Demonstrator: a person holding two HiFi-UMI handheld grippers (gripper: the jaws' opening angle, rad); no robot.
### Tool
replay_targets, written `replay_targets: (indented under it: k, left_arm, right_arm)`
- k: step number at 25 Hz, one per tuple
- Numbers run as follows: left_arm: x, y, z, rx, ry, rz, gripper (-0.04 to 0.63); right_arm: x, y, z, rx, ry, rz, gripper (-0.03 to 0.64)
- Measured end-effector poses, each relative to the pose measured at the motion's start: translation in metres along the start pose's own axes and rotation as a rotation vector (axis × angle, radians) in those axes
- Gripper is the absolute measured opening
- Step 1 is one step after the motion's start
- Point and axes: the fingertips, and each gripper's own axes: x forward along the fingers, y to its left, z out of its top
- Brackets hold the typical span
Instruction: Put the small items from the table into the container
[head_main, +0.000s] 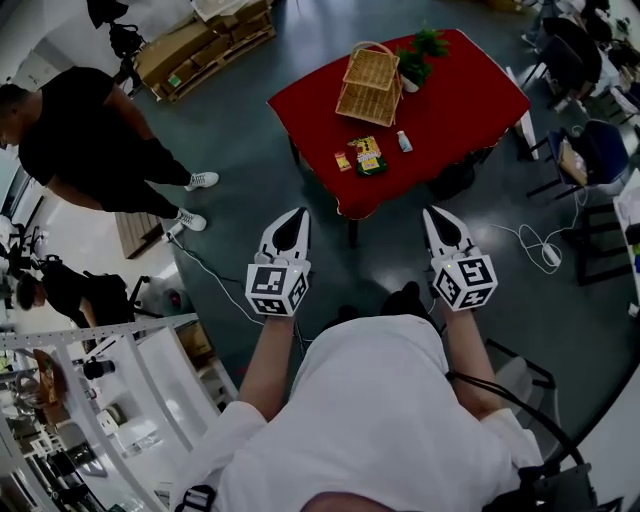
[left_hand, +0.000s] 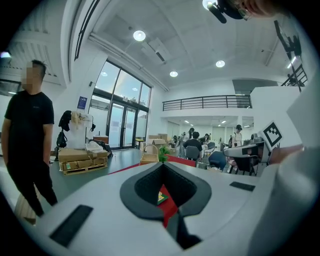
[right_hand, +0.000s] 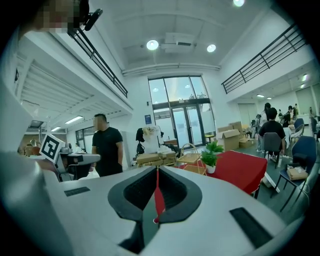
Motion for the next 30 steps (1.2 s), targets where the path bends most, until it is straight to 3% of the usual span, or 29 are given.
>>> replay_targets:
  k: [8,15,30]
  left_arm:
    - [0.024,0.021,-0.012,-0.020,0.023,-0.005,0.008]
    - [0.070,0.051,-0.019,-0.011,0.048,0.016,0.008]
    - [0.246,0.097,0.004,-0.013,0.076,0.044,0.008]
  right_arm:
    - [0.025,-0.010,-0.014,0.010,0.056,-0.002,0.014]
    - [0.096,-0.041,-0.014,0.033,0.080,0.050,0.014]
    - [0.263,-0.152,0.011,0.049,0.171,0.174,0.038]
